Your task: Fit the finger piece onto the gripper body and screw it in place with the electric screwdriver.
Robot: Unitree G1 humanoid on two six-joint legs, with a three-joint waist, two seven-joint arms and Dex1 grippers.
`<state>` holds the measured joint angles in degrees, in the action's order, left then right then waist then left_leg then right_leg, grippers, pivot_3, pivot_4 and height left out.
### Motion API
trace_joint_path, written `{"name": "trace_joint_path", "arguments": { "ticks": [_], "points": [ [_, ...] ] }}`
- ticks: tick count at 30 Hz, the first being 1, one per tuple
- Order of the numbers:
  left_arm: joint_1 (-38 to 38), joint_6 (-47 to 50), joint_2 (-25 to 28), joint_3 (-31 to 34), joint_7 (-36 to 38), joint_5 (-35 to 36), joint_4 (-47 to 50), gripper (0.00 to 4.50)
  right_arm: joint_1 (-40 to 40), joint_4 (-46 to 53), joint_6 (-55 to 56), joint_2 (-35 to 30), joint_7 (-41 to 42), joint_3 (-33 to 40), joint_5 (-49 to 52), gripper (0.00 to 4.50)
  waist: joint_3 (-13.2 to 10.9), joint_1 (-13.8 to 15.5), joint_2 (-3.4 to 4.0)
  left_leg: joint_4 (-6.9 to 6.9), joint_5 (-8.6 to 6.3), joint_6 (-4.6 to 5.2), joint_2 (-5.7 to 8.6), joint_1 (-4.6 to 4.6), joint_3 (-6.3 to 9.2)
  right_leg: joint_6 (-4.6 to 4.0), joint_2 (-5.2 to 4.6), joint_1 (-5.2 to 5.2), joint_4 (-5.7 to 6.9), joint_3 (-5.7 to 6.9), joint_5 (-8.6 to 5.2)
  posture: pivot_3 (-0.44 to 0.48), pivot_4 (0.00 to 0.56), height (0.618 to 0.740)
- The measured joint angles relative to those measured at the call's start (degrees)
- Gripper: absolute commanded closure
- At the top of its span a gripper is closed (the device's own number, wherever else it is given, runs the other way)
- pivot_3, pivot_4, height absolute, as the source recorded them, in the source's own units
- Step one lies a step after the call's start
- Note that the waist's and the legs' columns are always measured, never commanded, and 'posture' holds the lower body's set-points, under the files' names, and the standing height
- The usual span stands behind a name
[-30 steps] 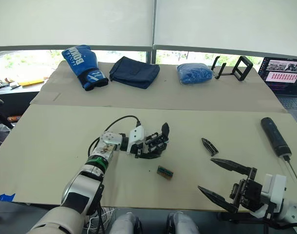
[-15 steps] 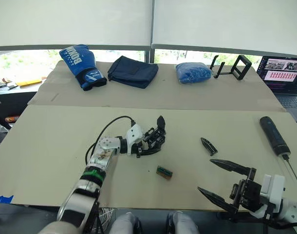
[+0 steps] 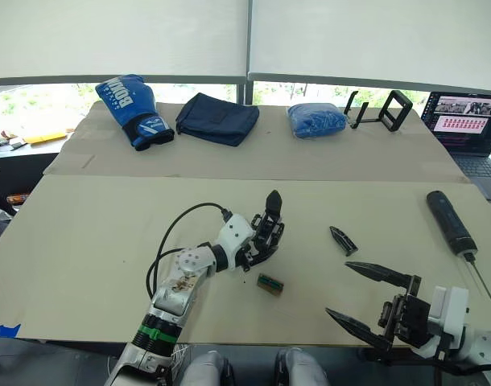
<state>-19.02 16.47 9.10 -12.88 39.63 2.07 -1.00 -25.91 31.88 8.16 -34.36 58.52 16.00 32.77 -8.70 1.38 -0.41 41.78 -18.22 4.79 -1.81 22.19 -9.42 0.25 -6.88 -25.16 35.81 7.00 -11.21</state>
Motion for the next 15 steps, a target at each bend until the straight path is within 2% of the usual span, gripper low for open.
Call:
{"name": "trace_joint_path", "arguments": {
  "ticks": [4,15],
  "points": [
    [0.0,-0.01,-0.44,-0.03,-1.98,0.03,-0.29,2.15,0.26,0.0,0.0,0.0,0.14,-0.01,0.0,0.0,0.0,0.13,0.0,0.0,0.0,0.0,0.01,0.01,-0.01,0.0,-0.05,0.01,-0.01,0.01,0.0,0.0,0.15,0.74],
    [1.0,-2.25,0.35,-1.69,-1.8,0.17,-2.34,2.15,0.37,-0.01,-0.02,0.0,0.11,-0.1,0.0,0.0,0.01,0.28,0.02,0.0,-0.01,0.0,0.01,-0.02,-0.01,-0.01,-0.09,0.03,-0.01,0.02,0.0,0.0,0.15,0.74]
  ]
}}
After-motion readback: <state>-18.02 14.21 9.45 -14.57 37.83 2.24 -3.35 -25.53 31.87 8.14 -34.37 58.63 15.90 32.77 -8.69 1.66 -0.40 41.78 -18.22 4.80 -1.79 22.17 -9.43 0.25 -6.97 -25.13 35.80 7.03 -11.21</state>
